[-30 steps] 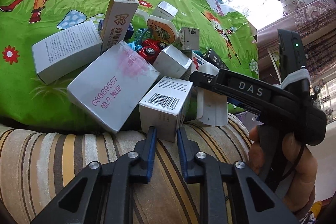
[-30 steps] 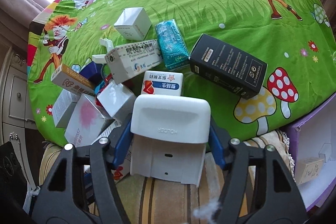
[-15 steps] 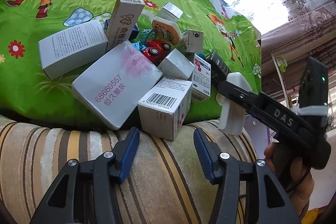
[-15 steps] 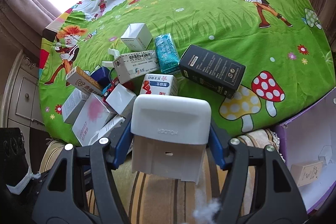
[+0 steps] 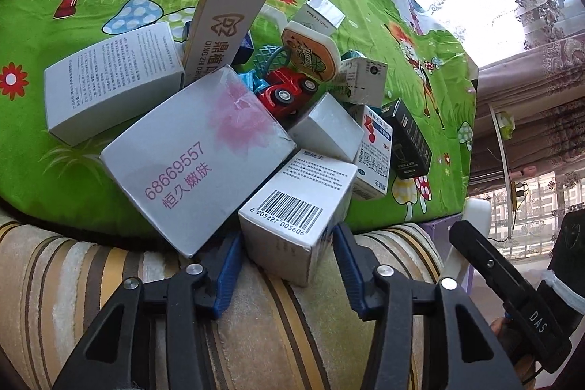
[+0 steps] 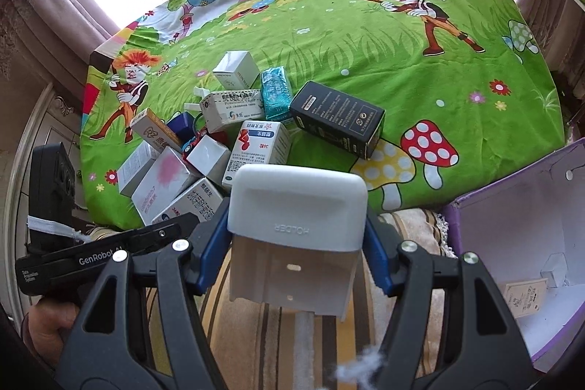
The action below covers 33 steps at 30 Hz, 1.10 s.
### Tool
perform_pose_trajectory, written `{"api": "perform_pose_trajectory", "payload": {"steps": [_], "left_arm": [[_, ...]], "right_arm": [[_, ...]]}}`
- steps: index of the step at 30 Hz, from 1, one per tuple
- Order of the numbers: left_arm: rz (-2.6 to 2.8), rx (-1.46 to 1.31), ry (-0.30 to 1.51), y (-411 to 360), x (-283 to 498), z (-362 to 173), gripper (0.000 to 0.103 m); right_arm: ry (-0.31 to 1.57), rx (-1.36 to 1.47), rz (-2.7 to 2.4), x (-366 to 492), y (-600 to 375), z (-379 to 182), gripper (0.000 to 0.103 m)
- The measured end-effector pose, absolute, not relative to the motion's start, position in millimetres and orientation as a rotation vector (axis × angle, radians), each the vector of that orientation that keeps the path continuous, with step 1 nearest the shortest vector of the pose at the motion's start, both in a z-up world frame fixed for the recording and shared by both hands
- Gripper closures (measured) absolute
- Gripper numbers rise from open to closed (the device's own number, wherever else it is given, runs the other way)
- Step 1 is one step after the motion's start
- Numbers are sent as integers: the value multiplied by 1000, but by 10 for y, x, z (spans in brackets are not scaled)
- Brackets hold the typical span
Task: Organize rigid objects
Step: 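Carry the holder and barcoded box into the purple box and release both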
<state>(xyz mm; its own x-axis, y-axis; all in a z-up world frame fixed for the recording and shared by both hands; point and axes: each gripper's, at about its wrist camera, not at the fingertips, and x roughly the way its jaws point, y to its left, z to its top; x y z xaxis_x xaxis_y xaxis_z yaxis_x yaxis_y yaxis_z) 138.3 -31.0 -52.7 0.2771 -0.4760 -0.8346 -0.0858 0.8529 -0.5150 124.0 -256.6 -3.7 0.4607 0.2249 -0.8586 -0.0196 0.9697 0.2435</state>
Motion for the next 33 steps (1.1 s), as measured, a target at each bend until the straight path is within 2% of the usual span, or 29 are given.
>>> {"api": "perform_pose_trajectory", "payload": {"steps": [14,33], "left_arm": [[-357,-570,1157,-394,1067,-187,54],[-639,-446,1185,-1696,926,28,54]], "right_arm": [[1046,276,106,937,-3129,121,35],[1005,287,-91,573,-4162,131,34]]}}
